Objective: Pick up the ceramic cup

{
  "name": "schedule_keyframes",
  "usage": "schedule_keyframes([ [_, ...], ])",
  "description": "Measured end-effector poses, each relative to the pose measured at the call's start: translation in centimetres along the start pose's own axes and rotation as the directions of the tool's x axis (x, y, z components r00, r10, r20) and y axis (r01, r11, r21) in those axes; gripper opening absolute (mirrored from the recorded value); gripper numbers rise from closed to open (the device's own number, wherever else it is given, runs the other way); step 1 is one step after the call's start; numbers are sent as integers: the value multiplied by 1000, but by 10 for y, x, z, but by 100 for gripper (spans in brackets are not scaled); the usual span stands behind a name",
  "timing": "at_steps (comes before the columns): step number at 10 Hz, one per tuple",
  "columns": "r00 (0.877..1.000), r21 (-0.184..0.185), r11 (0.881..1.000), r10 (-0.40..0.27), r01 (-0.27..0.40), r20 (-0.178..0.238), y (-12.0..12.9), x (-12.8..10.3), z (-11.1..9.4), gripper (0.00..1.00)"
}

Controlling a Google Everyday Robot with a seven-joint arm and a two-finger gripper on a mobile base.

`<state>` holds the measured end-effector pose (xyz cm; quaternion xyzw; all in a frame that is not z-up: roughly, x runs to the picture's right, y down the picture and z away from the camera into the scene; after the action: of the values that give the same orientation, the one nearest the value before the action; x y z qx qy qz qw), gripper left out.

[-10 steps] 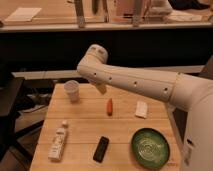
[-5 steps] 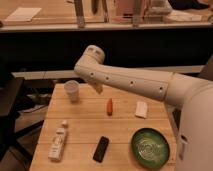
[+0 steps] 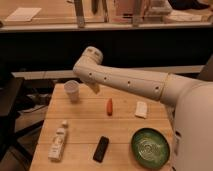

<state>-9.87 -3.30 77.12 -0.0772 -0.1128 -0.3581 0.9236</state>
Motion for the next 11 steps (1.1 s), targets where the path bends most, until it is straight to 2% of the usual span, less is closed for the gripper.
schedule_keyframes([
  [3, 999, 12, 1000, -28, 28, 28, -5, -7, 9, 80],
  [11, 991, 38, 996, -83, 80, 101, -17, -26, 50, 80],
])
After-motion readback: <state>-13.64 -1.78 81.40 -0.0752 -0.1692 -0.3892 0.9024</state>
